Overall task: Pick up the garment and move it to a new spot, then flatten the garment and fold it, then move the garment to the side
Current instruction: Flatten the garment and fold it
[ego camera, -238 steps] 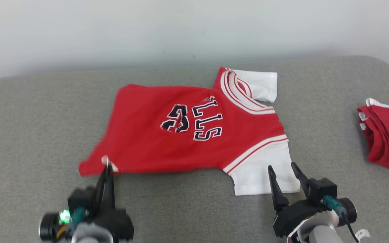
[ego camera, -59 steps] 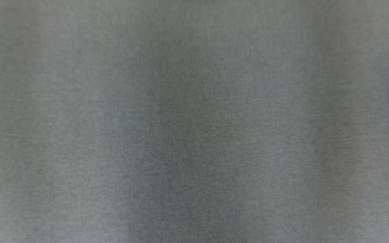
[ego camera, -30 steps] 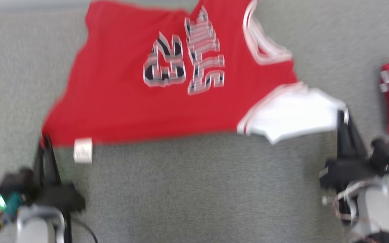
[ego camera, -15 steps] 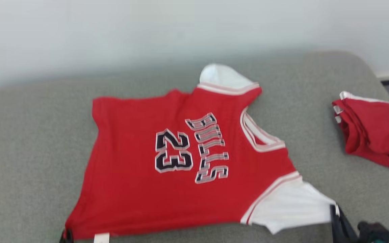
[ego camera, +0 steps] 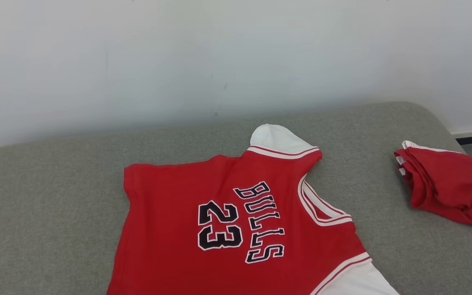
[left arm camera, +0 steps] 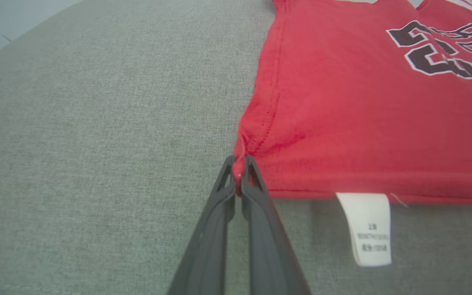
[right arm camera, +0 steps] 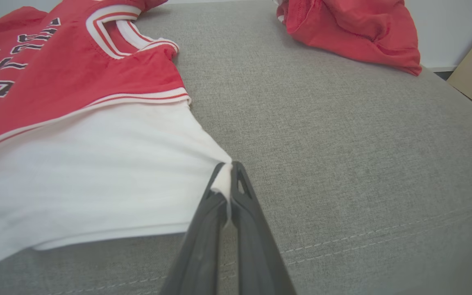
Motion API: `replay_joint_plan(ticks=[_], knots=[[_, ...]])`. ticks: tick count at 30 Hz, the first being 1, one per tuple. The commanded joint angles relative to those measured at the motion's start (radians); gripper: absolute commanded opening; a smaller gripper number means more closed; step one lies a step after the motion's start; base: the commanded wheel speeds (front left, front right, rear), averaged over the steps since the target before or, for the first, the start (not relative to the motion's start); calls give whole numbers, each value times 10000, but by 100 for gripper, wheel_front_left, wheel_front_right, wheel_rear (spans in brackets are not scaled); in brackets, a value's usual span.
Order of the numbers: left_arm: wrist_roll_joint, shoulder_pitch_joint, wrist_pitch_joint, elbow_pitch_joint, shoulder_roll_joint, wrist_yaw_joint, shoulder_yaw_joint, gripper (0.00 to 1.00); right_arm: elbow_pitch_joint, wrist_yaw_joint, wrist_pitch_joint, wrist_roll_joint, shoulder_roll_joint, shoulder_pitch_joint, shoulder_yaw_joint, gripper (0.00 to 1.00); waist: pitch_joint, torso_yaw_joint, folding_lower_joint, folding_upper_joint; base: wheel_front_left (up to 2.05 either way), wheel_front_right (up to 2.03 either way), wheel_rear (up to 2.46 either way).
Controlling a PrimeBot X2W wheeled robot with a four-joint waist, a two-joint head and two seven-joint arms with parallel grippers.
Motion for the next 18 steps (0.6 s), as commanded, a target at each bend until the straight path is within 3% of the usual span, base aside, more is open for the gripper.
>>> replay_joint_plan(ticks=[1,6,14,18], knots=[[-96,177,-27,23,69,67,12,0,-2,-52,0,-84,-57,119,-33,0,-45,60,2,1,0,0,0],[-169,286,-28,133,65,17,-233,0,-67,-50,0,-45,-182,271,37,0,-14,157,2,1,0,0,0],[-6,-348,-28,-1013,61,-186,-170,0,-1906,-46,0,236,-251,-407,401,0,327,231,2,1,0,0,0],[178,-857,-28,-1540,48,-300,-75,0,-2162,-44,0,316,-210,-1060,616,0,549,275,2,1,0,0,0]])
